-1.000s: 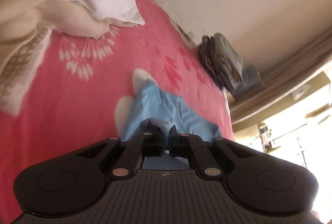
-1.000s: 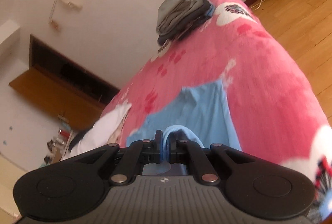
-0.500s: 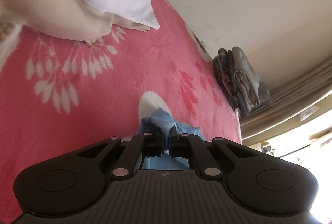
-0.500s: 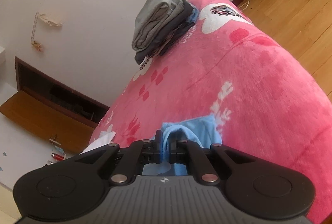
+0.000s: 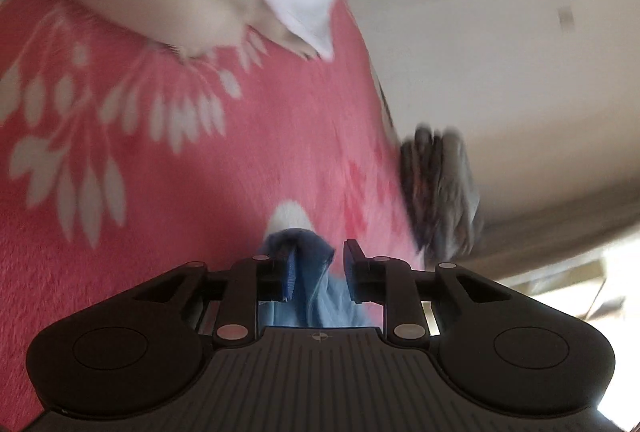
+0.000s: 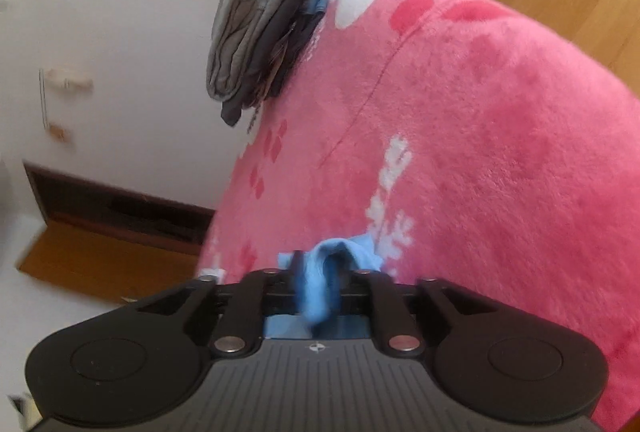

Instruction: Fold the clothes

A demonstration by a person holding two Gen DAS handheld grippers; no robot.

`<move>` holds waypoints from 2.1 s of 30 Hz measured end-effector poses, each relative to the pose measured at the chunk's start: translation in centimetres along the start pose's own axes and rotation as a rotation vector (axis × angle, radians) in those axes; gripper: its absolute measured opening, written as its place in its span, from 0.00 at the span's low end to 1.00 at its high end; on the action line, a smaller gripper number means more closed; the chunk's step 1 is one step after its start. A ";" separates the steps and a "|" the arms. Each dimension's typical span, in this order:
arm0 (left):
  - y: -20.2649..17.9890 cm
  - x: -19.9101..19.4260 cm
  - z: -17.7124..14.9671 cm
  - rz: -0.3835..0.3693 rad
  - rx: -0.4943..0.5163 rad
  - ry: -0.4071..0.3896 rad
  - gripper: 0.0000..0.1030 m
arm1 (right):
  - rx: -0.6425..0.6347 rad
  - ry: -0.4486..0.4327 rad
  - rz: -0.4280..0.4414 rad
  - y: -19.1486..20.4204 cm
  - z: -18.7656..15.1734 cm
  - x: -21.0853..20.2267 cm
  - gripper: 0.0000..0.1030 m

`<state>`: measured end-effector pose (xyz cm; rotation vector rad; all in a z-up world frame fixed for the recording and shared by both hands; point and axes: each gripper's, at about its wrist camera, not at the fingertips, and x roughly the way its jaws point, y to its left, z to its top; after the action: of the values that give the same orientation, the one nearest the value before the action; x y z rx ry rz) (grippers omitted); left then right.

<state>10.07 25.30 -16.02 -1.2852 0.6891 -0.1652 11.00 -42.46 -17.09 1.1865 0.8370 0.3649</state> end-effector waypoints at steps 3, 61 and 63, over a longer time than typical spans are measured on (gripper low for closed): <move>1.0 0.4 0.0 -0.004 -0.060 -0.026 0.23 | 0.153 -0.040 0.060 -2.0 1.1 0.2 0.41; -3.4 0.8 -2.6 0.246 0.492 -0.060 0.40 | -0.435 0.013 -0.396 6.4 0.8 3.7 0.38; -3.4 0.5 -2.5 0.237 0.487 -0.068 0.40 | -0.439 0.011 -0.392 6.4 0.9 4.1 0.38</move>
<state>9.92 22.04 -13.39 -0.7348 0.6854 -0.0866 15.39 -38.05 -12.69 0.5971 0.9203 0.2162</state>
